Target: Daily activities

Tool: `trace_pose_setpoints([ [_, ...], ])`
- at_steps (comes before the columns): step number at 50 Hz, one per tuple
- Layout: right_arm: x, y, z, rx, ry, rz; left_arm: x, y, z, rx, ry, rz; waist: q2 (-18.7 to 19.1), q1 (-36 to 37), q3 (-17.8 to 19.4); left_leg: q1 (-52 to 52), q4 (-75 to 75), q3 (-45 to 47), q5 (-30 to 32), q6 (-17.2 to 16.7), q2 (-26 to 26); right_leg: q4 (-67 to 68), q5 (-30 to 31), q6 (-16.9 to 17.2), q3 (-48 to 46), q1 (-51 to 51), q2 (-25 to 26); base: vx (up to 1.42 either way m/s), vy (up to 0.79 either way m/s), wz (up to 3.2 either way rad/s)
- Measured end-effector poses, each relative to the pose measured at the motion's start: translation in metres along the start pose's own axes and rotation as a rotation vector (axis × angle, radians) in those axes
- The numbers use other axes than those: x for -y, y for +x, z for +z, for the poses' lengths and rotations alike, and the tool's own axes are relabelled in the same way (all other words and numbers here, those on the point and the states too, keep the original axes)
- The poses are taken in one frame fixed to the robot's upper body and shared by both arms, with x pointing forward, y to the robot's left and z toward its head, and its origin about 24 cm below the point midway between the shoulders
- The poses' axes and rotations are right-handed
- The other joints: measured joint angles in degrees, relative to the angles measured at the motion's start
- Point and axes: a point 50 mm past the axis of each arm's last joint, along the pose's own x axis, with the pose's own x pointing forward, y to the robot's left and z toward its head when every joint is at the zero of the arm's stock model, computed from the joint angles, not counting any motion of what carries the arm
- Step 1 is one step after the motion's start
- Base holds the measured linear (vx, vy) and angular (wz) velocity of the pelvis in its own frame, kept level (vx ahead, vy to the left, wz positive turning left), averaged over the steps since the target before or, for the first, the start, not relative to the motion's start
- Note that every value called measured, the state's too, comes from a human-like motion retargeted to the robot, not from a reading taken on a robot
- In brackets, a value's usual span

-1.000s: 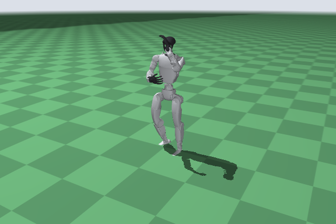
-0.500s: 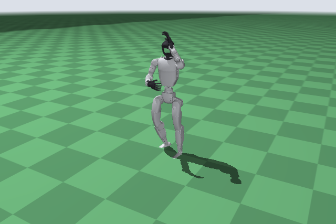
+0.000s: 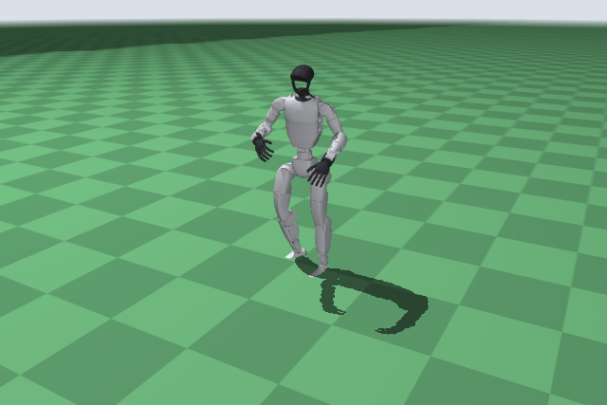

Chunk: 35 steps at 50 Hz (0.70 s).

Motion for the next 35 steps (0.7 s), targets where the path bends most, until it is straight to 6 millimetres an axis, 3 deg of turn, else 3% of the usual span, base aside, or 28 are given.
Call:
trace_pose_setpoints([
  [6,-0.011,-0.005,-0.047,-0.177,0.098,-0.096,0.075,-0.029,-0.018,0.008,-0.112,-0.196,1.4,1.2,-0.5,-1.5,0.0,-0.8,0.2,0.1,0.0,-1.8,1.0,0.8,-1.8,-0.1,0.3,0.00,0.00,0.00],
  [15,-0.052,-0.012,-0.110,-0.387,0.339,-0.158,0.147,-0.068,-0.020,0.030,-0.286,-0.436,3.6,2.0,-2.2,-3.5,-0.1,-2.0,0.9,-0.4,0.0,-4.6,2.7,1.6,-4.3,-0.1,0.8,0.00,0.00,0.00],
  [26,-0.091,-0.030,-0.157,-0.575,0.600,-0.299,0.196,-0.074,-0.029,-0.083,-0.477,-0.509,5.8,1.1,-4.1,-5.4,-0.1,-2.7,1.6,-1.4,0.0,-6.9,4.0,1.4,-5.1,-0.6,1.5,0.00,0.00,0.00],
  [35,-0.100,-0.041,-0.170,-0.641,0.656,-0.411,0.214,-0.072,-0.036,-0.179,-0.581,-0.481,7.1,0.2,-5.4,-6.5,-0.2,-2.7,1.8,-2.2,0.5,-9.2,4.9,0.9,-4.8,-1.0,2.6,0.00,0.00,0.00],
])
